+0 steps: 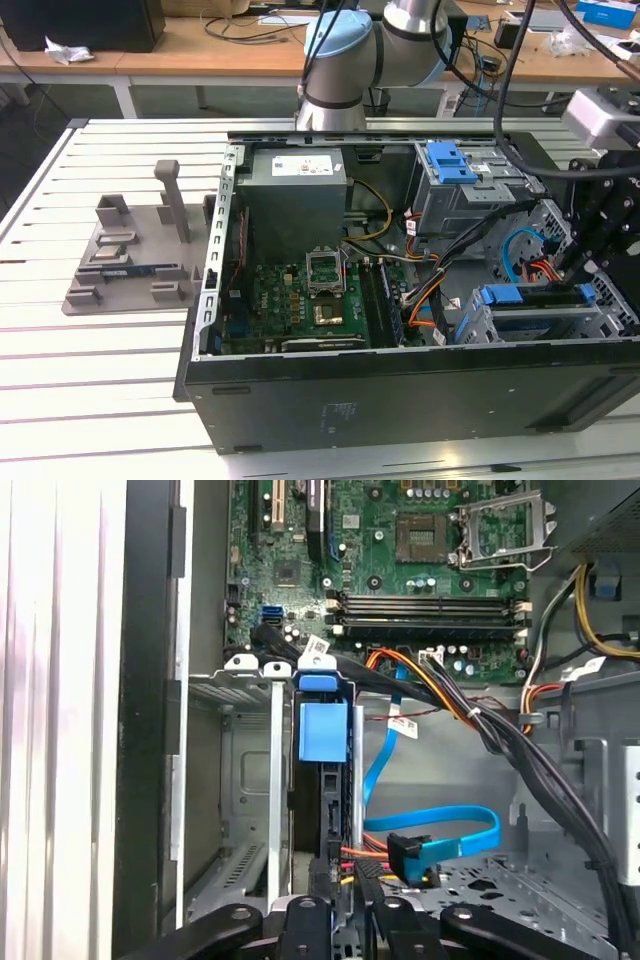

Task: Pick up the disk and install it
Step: 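Insert the first disk wire, then insert the second disk wire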

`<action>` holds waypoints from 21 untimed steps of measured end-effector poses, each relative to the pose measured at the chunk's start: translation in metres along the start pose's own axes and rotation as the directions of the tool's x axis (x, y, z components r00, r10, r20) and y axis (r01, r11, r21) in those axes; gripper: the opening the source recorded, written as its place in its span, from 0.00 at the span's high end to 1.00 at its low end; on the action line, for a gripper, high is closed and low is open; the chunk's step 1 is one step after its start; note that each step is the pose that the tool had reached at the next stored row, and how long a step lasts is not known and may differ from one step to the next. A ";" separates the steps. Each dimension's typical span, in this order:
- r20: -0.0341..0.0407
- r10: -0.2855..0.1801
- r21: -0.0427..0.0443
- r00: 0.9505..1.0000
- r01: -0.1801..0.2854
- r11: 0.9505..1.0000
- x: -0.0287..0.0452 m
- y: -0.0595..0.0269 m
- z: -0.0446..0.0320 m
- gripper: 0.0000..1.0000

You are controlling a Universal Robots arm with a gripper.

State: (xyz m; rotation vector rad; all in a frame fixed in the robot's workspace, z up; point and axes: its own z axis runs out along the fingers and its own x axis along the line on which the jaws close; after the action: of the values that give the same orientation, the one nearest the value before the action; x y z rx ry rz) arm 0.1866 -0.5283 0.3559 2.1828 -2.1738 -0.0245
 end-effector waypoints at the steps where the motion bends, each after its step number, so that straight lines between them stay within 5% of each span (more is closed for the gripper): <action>1: 0.000 0.000 0.000 1.000 0.000 1.000 -0.0001 0.0001 -0.0019 0.77; 3: 0.000 0.000 0.000 1.000 0.000 1.000 -0.0001 0.0004 -0.0073 0.89; 11: 0.000 0.000 0.000 1.000 0.000 1.000 0.0004 0.0017 -0.0306 0.89; 21: 0.000 0.000 0.000 1.000 0.000 1.000 0.0004 0.0017 -0.0312 0.89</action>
State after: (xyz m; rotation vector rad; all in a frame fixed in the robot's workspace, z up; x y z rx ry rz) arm 0.1866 -0.5277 0.3872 2.1828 -2.1738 -0.0247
